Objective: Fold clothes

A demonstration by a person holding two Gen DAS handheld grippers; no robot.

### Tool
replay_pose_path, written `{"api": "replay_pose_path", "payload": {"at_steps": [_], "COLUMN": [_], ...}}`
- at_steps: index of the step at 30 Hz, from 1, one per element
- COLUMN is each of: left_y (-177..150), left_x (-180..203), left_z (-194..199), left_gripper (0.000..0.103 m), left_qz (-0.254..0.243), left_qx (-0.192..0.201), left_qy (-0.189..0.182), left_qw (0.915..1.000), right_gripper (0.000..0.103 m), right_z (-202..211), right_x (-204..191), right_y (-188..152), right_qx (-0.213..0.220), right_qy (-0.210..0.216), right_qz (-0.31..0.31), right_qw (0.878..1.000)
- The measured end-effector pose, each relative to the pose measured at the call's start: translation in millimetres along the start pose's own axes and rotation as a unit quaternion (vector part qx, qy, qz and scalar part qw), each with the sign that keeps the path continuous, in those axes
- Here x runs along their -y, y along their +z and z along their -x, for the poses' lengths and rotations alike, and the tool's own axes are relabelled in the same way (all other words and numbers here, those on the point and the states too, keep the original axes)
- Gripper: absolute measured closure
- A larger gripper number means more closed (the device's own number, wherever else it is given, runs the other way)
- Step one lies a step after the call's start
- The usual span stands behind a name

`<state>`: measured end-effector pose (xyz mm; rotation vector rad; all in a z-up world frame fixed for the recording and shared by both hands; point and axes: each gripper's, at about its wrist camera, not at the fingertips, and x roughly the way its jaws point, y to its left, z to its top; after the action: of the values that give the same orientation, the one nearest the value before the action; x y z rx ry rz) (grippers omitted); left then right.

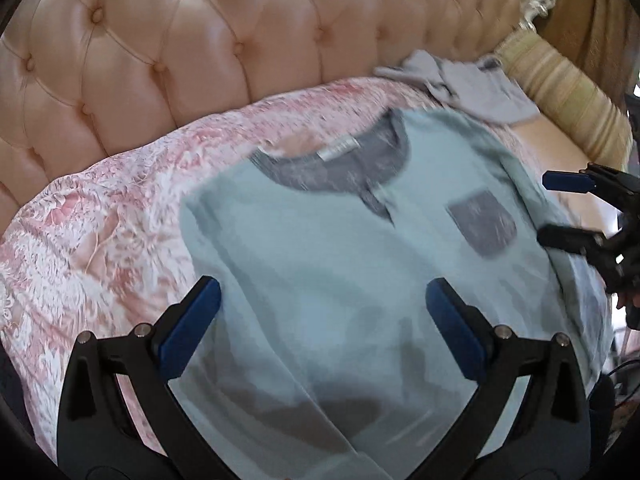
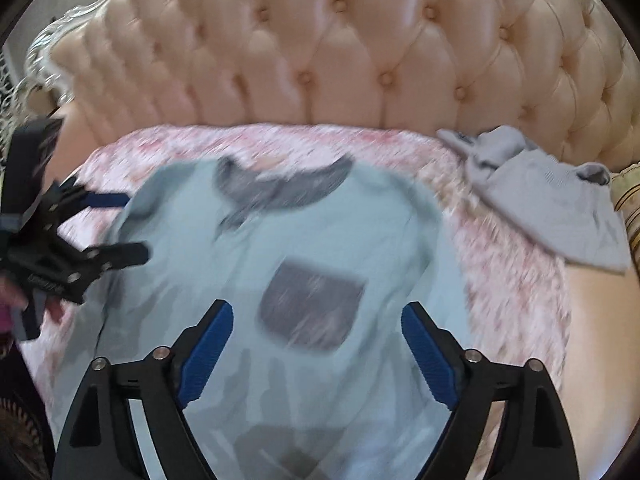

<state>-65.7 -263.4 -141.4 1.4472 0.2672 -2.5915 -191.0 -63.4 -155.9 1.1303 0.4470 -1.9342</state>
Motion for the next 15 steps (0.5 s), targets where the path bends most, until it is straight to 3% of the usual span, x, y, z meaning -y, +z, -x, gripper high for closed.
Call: {"api": "replay_pose_path", "payload": {"at_steps": [3, 5, 7, 10, 15], "left_y": [-14.9, -21.9, -27.3, -24.0, -25.2], "left_x": [18.1, 24.2, 23.3, 12.1, 15.1], "left_z": [2.6, -5.6, -23.8, -22.3, 44.7], "left_gripper": [0.000, 0.000, 0.000, 0.000, 0.000], "left_qz": [-0.028, -0.035, -0.037, -0.007, 0.025], "left_qx": [0.000, -0.017, -0.043, -0.056, 0.011], "left_qy": [0.017, 0.034, 0.056, 0.039, 0.029], "left_qw": [0.9995, 0.9987, 0.9968, 0.9977, 0.9992], "right_gripper": [0.000, 0.000, 0.000, 0.000, 0.000], "right_z": [0.5, -7.6, -21.3, -19.1, 45.0], "right_x": [-13.1, -18.0, -19.2, -21.8, -28.8], "right_y": [-25.9, -39.8, -48.2, -46.7, -46.9], "right_qx": [-0.018, -0.033, -0.053, -0.052, 0.009], "right_qy": [0.010, 0.016, -0.005, -0.017, -0.014], "right_qz": [0.004, 0.005, 0.014, 0.016, -0.008], "right_qw": [1.000, 0.999, 0.998, 0.998, 1.000]}}
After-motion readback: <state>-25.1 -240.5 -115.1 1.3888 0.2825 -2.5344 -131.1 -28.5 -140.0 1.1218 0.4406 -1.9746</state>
